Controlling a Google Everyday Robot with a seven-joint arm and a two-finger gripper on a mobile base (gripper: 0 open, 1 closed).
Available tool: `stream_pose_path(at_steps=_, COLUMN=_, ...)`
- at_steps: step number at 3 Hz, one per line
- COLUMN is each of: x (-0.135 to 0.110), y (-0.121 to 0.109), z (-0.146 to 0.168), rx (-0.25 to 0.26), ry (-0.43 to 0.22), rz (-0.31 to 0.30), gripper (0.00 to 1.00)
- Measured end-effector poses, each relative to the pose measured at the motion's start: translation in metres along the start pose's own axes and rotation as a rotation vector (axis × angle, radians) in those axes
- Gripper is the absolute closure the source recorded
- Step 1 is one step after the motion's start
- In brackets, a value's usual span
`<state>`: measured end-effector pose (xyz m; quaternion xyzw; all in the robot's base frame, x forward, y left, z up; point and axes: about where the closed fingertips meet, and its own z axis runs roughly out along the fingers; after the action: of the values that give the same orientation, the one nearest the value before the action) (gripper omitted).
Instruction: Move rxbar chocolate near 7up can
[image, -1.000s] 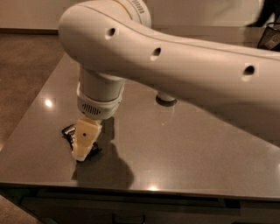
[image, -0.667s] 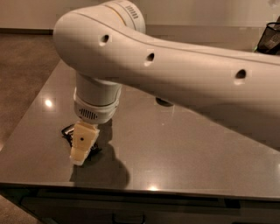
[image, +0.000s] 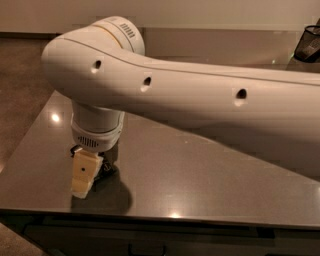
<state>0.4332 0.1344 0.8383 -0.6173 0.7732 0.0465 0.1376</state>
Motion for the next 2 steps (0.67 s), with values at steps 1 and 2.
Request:
stream_pose_path(at_steps=1, x=-0.0018, y=0.0017, z=0.0053, rx=-0.004, ry=0.009, rz=-0.004, gripper=0.00)
stream_pose_path(at_steps=2, x=-0.0021, y=0.0029, z=0.0078, rx=-0.009, ry=0.017, rz=-0.006, gripper=0.16)
